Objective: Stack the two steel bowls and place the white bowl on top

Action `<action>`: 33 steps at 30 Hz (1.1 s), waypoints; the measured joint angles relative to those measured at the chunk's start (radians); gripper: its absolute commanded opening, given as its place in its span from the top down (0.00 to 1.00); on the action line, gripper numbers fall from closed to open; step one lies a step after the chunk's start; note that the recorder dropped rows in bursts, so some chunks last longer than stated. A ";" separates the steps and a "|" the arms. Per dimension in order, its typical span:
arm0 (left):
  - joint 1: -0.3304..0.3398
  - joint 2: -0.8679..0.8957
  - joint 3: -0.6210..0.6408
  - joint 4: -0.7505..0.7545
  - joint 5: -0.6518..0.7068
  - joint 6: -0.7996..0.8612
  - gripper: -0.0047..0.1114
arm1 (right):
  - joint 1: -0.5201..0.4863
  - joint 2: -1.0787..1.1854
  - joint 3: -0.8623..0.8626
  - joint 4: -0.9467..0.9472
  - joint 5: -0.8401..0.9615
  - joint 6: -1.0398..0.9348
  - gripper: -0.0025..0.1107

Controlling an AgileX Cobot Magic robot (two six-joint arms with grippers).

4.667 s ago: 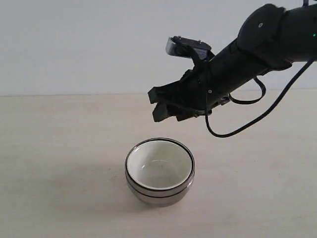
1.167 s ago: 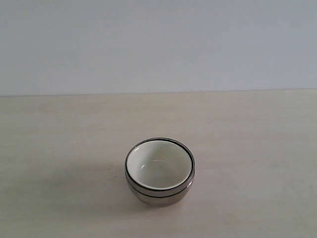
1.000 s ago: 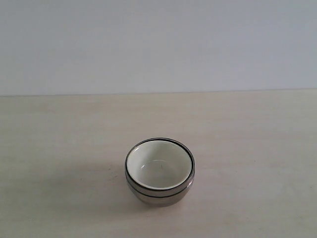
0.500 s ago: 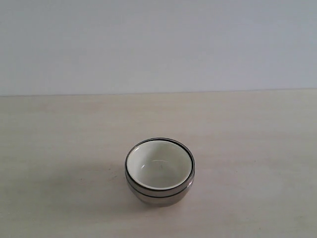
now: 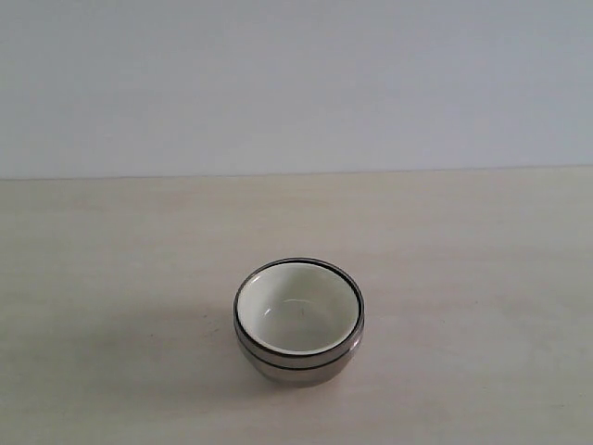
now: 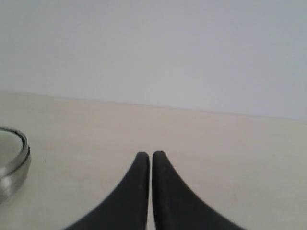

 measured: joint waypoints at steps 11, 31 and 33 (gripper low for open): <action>0.000 0.000 0.000 0.000 0.000 0.000 0.93 | 0.000 0.000 0.006 0.100 0.179 -0.133 0.98; 0.000 0.000 0.000 0.000 0.000 0.000 0.93 | 0.000 0.000 0.006 0.107 0.191 -0.113 0.98; 0.000 0.000 0.000 0.000 0.000 0.000 0.93 | 0.000 0.000 0.006 0.107 0.191 -0.113 0.98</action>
